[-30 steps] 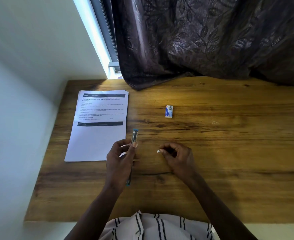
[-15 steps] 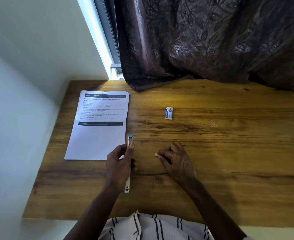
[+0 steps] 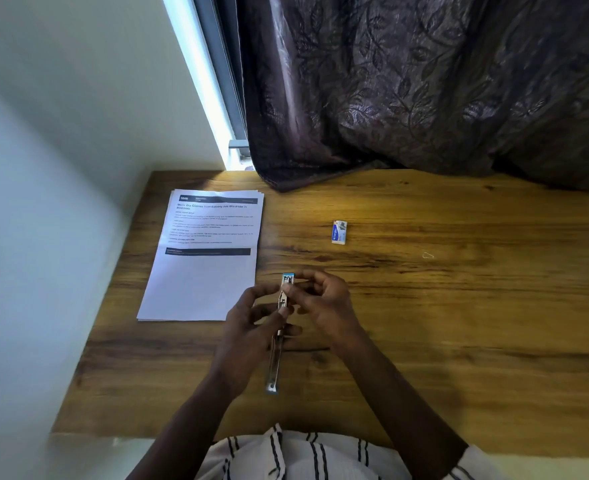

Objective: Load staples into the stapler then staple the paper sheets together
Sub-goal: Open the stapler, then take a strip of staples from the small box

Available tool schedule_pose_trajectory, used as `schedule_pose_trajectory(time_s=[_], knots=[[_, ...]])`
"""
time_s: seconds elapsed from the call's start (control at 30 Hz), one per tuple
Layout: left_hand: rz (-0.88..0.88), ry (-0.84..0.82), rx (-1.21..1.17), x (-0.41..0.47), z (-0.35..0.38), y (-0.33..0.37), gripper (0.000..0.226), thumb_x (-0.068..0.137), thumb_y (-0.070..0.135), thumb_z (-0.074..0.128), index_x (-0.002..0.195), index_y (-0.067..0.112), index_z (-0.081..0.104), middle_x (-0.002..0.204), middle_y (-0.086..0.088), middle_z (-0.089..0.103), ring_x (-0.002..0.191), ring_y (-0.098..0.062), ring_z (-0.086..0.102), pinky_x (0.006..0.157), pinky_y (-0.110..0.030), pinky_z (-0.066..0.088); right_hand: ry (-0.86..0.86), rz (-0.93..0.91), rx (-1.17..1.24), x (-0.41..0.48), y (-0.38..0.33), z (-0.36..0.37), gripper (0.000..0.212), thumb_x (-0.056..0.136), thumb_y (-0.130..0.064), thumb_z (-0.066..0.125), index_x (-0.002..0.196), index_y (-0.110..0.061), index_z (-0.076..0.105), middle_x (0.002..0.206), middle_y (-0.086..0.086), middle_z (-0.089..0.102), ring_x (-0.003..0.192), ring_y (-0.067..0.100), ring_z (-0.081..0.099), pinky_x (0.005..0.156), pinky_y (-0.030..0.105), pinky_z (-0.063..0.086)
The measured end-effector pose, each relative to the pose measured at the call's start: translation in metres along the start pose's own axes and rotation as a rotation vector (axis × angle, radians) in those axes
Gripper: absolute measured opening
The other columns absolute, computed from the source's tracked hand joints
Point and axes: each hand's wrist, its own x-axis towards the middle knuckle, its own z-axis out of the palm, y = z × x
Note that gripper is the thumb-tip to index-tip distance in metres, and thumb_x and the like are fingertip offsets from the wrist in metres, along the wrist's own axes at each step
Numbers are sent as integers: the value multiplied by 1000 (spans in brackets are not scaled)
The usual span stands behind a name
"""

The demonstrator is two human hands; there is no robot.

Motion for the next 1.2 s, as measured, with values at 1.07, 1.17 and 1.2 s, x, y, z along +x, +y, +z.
schedule_pose_trajectory(time_s=[1.07, 1.17, 1.2], knots=[[257, 127, 833, 36, -26, 0, 56, 78, 53, 84, 123, 27, 61, 100, 10, 68, 84, -4, 67, 71, -20, 55, 401, -327, -584, -35, 46, -9, 19, 98, -20, 63, 113, -20, 74, 104, -9, 76, 93, 2, 71, 79, 33, 62], [271, 91, 1023, 44, -21, -4, 55, 83, 53, 79, 123, 23, 54, 106, 3, 61, 86, -12, 59, 73, -30, 51, 465, -491, -855, -37, 63, -30, 25, 97, -22, 56, 111, -13, 74, 109, 0, 73, 102, 14, 66, 85, 38, 57], [253, 76, 1060, 47, -18, -5, 54, 84, 52, 78, 122, 22, 54, 108, 0, 61, 87, -14, 57, 74, -30, 48, 464, -524, -913, -37, 67, -37, 26, 97, -21, 56, 113, -12, 74, 112, 2, 72, 106, 18, 65, 89, 40, 55]])
